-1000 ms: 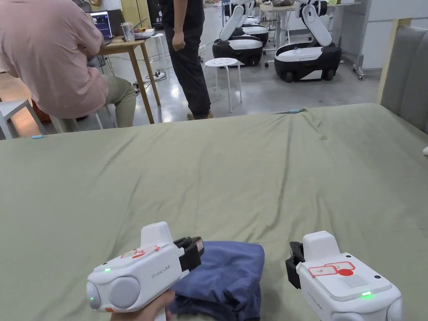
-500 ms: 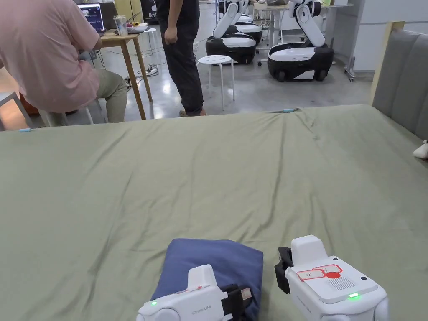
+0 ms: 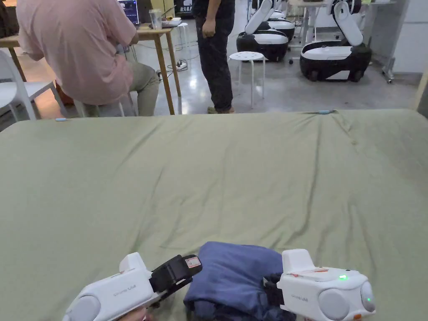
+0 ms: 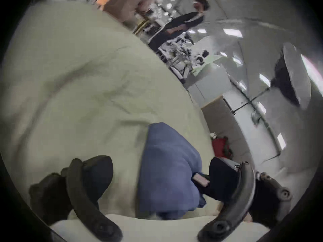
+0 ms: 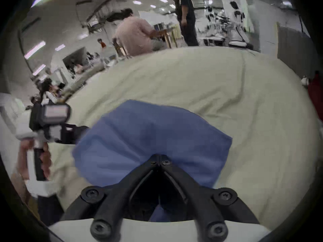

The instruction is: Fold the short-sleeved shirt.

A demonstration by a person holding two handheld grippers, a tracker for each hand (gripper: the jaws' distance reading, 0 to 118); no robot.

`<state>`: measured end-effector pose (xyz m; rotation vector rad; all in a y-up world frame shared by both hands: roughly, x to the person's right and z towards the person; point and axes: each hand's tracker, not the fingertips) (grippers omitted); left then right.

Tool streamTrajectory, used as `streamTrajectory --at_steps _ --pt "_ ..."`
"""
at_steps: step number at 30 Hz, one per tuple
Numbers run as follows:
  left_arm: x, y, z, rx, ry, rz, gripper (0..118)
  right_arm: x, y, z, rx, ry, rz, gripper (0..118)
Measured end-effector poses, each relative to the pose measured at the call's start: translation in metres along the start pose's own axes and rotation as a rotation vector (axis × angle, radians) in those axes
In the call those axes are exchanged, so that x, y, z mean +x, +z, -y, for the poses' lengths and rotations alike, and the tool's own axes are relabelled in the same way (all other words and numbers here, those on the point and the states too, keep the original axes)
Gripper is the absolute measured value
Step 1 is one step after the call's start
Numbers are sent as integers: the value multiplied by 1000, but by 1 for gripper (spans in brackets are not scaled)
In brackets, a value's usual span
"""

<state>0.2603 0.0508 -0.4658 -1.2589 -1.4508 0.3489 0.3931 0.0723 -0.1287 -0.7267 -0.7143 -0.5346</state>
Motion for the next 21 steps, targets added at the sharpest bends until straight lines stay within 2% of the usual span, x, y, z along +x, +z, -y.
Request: streamTrajectory --at_steps 2,4,6,8,9,11,12,13,14,16,21 --pt "-17 -18 0 -90 116 45 114 5 3 -4 29 11 49 0" --pt "-17 -27 2 -55 106 167 114 -2 3 -4 42 46 90 0" --pt "-6 -42 5 -125 180 273 108 -3 2 -1 48 84 96 0" --pt "1 -68 14 -226 205 266 93 -11 2 0 51 100 111 0" --pt "6 -76 16 -236 141 191 82 -11 3 0 57 114 120 0" --pt "4 -84 12 -196 31 71 41 -19 5 1 67 147 156 0" --pt "2 -82 9 -204 63 61 36 -21 6 0 70 160 154 0" --pt "2 -76 5 -206 83 107 34 -26 9 -2 74 176 162 0" --pt "8 -63 4 -184 47 105 31 -34 13 -5 95 212 182 0" --pt "15 -44 -4 -159 -92 28 29 -61 16 -14 121 240 177 0" --pt "-2 24 -37 -69 -113 -31 28 -151 12 -43 204 335 106 0"
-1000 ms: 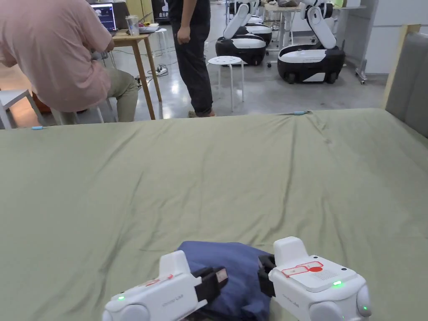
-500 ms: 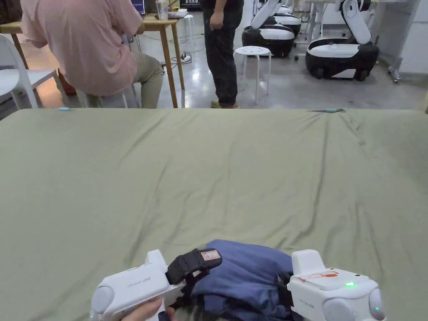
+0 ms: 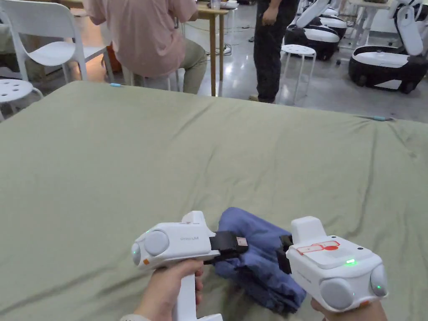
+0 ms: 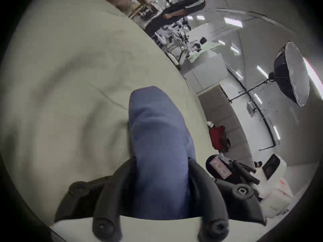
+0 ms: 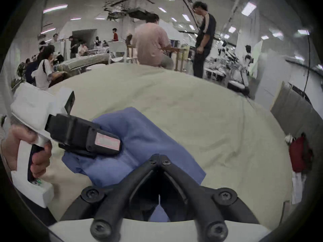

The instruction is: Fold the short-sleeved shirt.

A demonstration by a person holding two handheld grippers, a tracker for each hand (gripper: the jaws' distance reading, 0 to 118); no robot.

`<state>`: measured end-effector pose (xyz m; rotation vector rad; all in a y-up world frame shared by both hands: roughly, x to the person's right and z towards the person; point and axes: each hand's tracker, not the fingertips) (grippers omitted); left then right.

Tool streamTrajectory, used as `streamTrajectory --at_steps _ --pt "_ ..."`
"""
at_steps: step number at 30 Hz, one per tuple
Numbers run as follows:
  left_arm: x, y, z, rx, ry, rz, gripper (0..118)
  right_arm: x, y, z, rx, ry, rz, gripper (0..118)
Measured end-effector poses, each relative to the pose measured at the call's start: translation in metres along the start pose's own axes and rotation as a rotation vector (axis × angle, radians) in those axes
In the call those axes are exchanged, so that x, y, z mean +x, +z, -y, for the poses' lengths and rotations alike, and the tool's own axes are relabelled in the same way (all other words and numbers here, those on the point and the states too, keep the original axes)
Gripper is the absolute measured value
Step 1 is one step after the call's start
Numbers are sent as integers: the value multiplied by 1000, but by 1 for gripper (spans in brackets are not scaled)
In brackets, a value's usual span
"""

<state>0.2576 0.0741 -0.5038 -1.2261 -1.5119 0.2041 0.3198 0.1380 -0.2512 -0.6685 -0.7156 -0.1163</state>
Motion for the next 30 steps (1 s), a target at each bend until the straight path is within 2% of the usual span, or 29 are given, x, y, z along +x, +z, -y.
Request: streamTrajectory --at_steps 8,11,15,19,20,22,23,24,27,28,29,30 --pt "-85 153 -63 129 0 -199 28 -145 -44 -64 56 63 -155 0" --pt "-125 200 -92 129 37 -202 28 -192 -64 -79 54 79 -219 0" --pt "-166 238 -119 142 46 -293 28 -238 -85 -95 41 108 -261 0" --pt "-188 243 -117 125 44 -285 32 -256 -96 -100 21 99 -285 0" --pt "-191 243 -113 129 48 -268 39 -257 -99 -100 14 98 -289 0" --pt "-196 246 -109 170 60 -287 85 -257 -99 -97 9 107 -290 0" --pt "-196 252 -108 197 67 -319 103 -254 -99 -96 7 112 -286 0" --pt "-195 260 -109 223 64 -339 109 -251 -98 -96 6 115 -283 0" --pt "-179 297 -107 341 39 -428 96 -235 -87 -92 12 95 -271 0" --pt "-171 307 -103 376 55 -445 87 -227 -83 -92 15 86 -268 0" --pt "-155 316 -95 389 44 -458 69 -218 -77 -90 25 75 -267 0" --pt "-140 317 -89 398 4 -478 26 -211 -69 -85 39 62 -252 0"
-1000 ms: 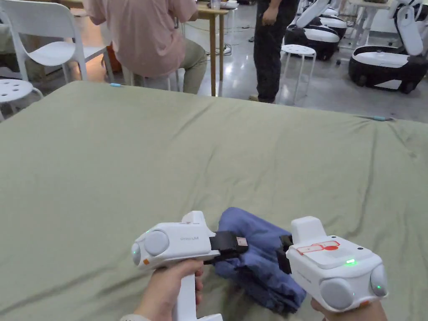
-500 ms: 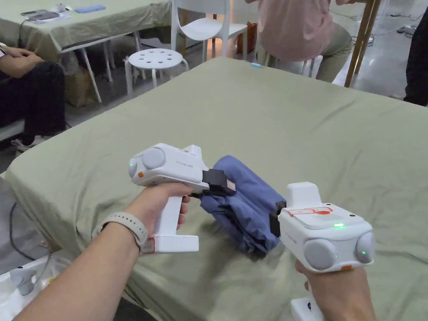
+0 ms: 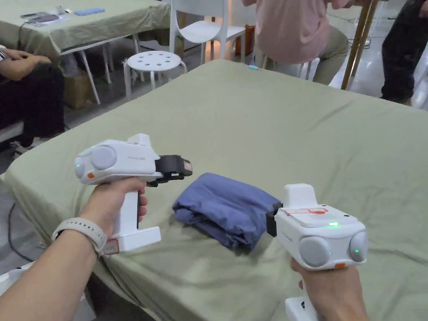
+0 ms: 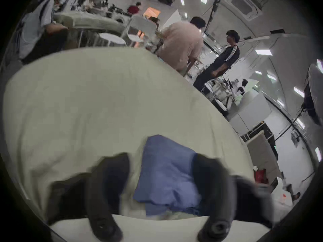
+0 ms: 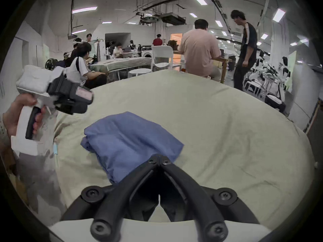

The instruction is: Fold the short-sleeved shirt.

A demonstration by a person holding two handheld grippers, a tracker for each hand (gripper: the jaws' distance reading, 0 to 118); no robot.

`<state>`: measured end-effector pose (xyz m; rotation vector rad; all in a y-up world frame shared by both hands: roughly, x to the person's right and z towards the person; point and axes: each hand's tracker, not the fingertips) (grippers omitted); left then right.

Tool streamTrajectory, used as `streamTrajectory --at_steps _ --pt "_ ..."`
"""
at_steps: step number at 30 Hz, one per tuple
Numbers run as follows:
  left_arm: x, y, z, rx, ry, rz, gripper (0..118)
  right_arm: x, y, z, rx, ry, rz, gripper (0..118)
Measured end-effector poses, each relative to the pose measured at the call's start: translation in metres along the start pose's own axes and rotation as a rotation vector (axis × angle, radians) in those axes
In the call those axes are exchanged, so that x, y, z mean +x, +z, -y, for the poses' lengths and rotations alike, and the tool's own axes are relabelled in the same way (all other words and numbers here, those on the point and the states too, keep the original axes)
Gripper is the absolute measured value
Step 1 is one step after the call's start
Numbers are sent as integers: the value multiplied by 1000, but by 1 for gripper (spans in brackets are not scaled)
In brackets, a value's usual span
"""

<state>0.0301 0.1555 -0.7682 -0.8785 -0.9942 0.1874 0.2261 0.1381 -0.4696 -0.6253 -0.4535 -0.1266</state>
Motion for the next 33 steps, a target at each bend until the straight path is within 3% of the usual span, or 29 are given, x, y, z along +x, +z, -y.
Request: streamTrajectory --at_steps 1,4,7,9,13,17,22,27,29,31,32,33 --pt "18 8 6 12 -82 -56 0 9 11 2 8 -15 14 0" --pt "84 17 35 68 -277 -172 0 41 51 8 57 -80 56 0" --pt "159 5 64 133 -320 -36 0 87 102 14 129 -131 154 0" --pt "228 2 91 194 -441 -4 0 123 140 20 170 -178 240 0" --pt "335 17 133 334 -516 147 0 185 219 34 260 -166 450 0" --pt "407 37 162 460 -611 145 0 229 290 49 329 -125 605 0" --pt "448 50 182 508 -676 185 0 255 353 67 367 -92 671 0" --pt "459 59 188 525 -695 169 1 272 381 79 417 -180 660 0" --pt "460 60 189 528 -706 159 11 277 382 81 422 -184 661 0" --pt "461 64 190 527 -701 164 41 272 380 83 424 -180 654 10" --pt "460 64 189 526 -693 168 64 276 379 82 422 -182 651 28" --pt "459 64 188 525 -688 170 85 274 377 83 421 -177 647 67"
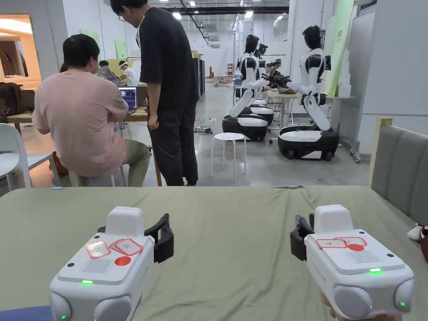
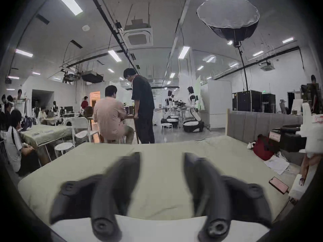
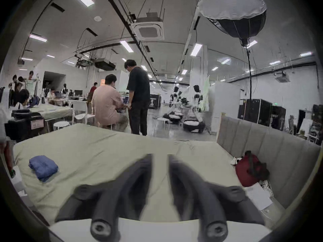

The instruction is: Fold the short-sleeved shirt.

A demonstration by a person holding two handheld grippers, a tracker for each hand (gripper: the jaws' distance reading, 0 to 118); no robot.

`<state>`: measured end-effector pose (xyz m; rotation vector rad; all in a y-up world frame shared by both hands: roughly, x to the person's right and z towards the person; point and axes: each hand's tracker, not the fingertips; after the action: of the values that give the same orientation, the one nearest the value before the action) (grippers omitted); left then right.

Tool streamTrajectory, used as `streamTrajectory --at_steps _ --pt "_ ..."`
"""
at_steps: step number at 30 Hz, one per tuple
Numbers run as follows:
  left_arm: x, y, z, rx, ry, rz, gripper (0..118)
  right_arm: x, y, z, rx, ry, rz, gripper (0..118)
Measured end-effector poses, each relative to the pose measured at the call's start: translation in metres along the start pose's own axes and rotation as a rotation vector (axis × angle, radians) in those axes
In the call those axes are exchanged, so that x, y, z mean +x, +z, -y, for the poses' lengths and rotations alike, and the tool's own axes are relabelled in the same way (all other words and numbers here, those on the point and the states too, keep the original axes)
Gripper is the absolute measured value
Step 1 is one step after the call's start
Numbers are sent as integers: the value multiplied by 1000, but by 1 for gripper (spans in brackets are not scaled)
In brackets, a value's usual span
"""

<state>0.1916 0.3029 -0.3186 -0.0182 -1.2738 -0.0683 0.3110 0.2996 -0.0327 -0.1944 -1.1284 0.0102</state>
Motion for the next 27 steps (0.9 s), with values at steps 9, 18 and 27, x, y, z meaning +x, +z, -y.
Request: streamTrajectory --at_steps 9,18,27 --pt "-2 5 -5 22 -45 -18 118 -6 -2 4 26 -7 -2 118" --pt "-8 10 -10 45 -19 -26 118 -1 -2 2 37 -23 13 118" --pt "-9 14 -11 52 -19 -28 118 3 2 0 50 -30 8 118"
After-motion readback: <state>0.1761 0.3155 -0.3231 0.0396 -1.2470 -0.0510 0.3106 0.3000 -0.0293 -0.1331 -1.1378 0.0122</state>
